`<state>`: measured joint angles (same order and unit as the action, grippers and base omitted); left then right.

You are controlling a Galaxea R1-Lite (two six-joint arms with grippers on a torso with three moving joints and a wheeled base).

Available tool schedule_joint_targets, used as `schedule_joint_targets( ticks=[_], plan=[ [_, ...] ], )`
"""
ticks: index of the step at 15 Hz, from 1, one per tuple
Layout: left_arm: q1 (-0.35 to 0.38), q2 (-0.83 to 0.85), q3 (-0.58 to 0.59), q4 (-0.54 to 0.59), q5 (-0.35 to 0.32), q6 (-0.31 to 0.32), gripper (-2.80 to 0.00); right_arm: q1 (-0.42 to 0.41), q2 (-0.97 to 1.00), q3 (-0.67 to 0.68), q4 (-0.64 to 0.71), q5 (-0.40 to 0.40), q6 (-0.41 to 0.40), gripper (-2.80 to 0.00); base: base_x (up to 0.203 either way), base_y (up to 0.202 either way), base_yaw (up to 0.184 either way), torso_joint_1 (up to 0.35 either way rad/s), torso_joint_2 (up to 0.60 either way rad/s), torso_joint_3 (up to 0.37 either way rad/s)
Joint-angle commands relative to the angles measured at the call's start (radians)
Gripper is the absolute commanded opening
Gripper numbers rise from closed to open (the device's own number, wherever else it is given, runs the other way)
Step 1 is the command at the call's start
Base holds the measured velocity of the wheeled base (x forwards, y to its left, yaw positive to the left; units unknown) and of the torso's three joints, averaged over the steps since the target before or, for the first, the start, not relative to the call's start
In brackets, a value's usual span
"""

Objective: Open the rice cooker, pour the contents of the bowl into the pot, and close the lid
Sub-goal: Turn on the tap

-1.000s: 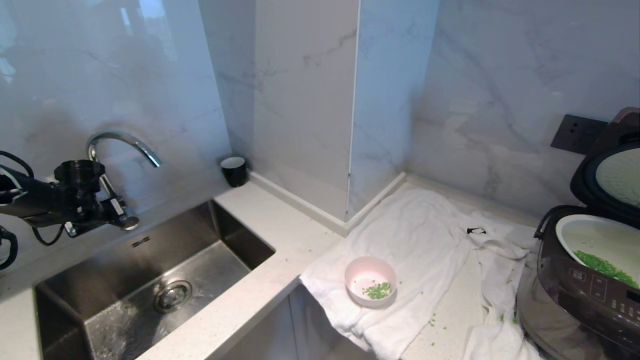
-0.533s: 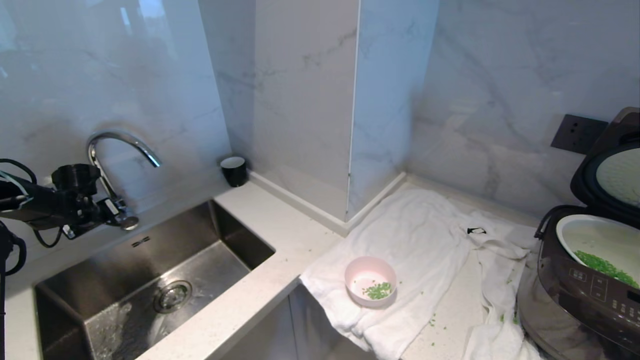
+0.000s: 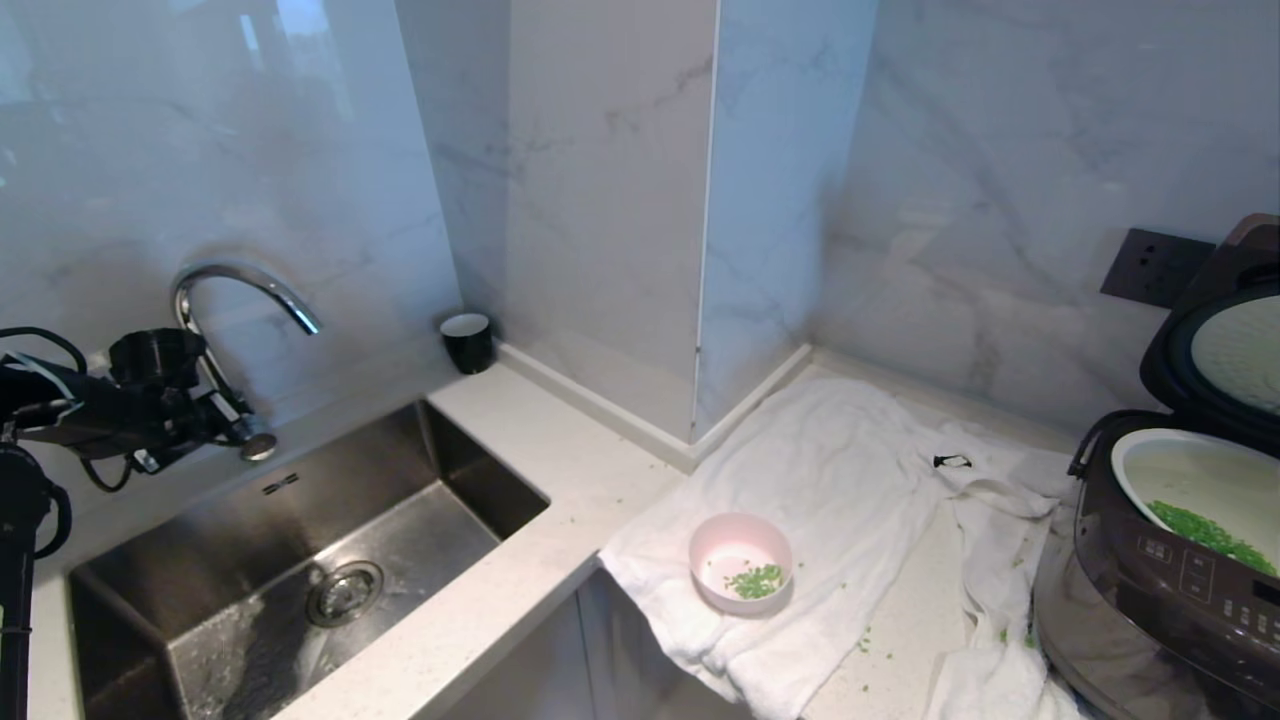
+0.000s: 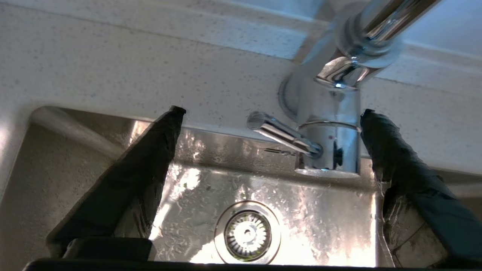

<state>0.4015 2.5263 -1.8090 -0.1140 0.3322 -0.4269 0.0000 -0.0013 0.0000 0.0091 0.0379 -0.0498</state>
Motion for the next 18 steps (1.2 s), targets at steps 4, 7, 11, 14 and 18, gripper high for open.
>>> schedule_joint_targets(
  ticks=[4, 7, 11, 14, 18],
  plan=[
    [0.011, 0.009, -0.003, -0.001, 0.004, -0.001, -2.8, 0.001, 0.001, 0.0, 0.0, 0.0, -0.001, -2.8, 0.0, 0.0, 0.0, 0.0, 0.0, 0.0],
    [0.013, 0.008, -0.007, -0.003, 0.004, -0.001, -2.8, 0.0, 0.001, 0.0, 0.0, 0.0, -0.001, -2.8, 0.0, 0.0, 0.0, 0.0, 0.0, 0.0],
    [0.014, 0.009, -0.01, -0.003, 0.014, 0.002, -2.8, 0.001, 0.001, 0.0, 0.0, 0.0, -0.001, -2.8, 0.0, 0.0, 0.0, 0.0, 0.0, 0.0],
    [0.013, 0.001, -0.004, -0.003, 0.014, 0.002, -2.8, 0.0, 0.001, 0.0, 0.0, 0.0, -0.001, -2.8, 0.0, 0.0, 0.0, 0.0, 0.0, 0.0],
    [0.013, -0.011, 0.007, -0.002, 0.013, -0.001, -2.8, 0.002, 0.001, 0.0, 0.0, 0.0, -0.001, -2.8, 0.0, 0.0, 0.0, 0.0, 0.0, 0.0]
  ],
)
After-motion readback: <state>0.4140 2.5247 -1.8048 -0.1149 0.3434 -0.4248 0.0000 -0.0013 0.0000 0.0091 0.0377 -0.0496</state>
